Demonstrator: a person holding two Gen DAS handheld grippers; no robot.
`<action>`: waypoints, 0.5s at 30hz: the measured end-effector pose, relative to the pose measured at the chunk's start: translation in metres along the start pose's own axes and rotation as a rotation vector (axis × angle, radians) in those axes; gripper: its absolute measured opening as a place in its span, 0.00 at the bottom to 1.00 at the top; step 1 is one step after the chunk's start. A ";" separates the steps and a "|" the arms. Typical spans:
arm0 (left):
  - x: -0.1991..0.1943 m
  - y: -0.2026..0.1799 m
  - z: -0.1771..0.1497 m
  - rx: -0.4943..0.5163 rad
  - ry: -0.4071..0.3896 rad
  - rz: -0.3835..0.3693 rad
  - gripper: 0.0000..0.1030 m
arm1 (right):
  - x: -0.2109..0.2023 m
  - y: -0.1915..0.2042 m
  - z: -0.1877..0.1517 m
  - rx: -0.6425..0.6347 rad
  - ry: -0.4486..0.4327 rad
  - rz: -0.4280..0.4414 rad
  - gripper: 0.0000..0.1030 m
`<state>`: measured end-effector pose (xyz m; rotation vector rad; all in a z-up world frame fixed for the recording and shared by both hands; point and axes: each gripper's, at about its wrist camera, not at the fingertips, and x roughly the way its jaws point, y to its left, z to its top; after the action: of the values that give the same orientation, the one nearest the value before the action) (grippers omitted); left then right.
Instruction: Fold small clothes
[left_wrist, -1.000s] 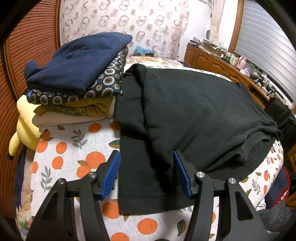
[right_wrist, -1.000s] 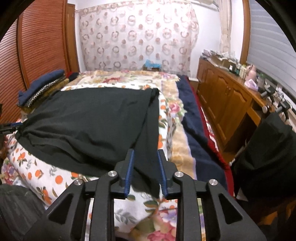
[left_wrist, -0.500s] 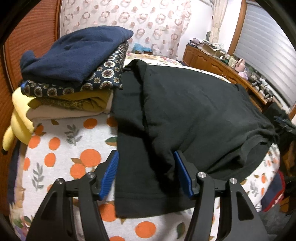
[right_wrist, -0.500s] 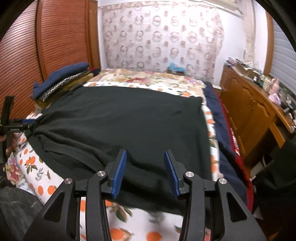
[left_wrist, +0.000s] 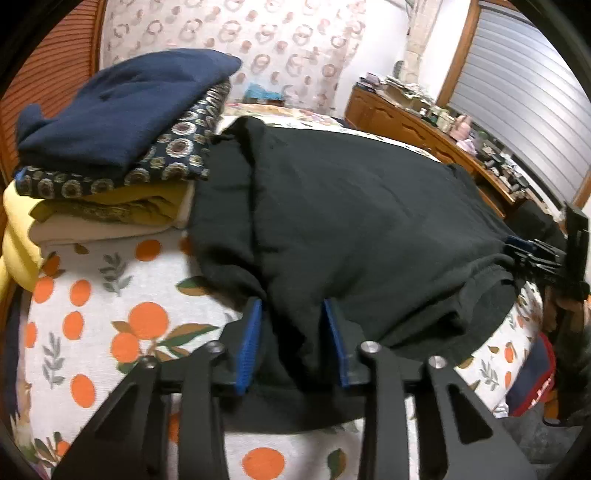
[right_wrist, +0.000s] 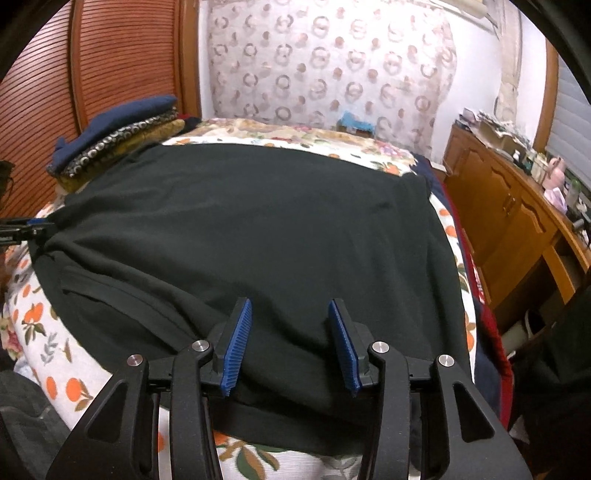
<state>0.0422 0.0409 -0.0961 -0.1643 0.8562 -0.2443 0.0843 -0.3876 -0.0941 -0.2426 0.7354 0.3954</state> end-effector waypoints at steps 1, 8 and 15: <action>0.000 -0.001 0.000 0.006 -0.001 0.008 0.30 | 0.002 -0.002 -0.002 0.006 0.007 -0.001 0.44; 0.001 -0.002 -0.001 0.002 -0.003 0.012 0.30 | 0.009 -0.008 -0.009 0.032 0.032 0.014 0.48; 0.001 -0.005 0.001 0.016 -0.019 -0.005 0.10 | 0.010 -0.006 -0.012 0.038 0.015 0.009 0.50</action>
<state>0.0423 0.0363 -0.0950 -0.1541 0.8344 -0.2537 0.0864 -0.3947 -0.1090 -0.2068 0.7581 0.3884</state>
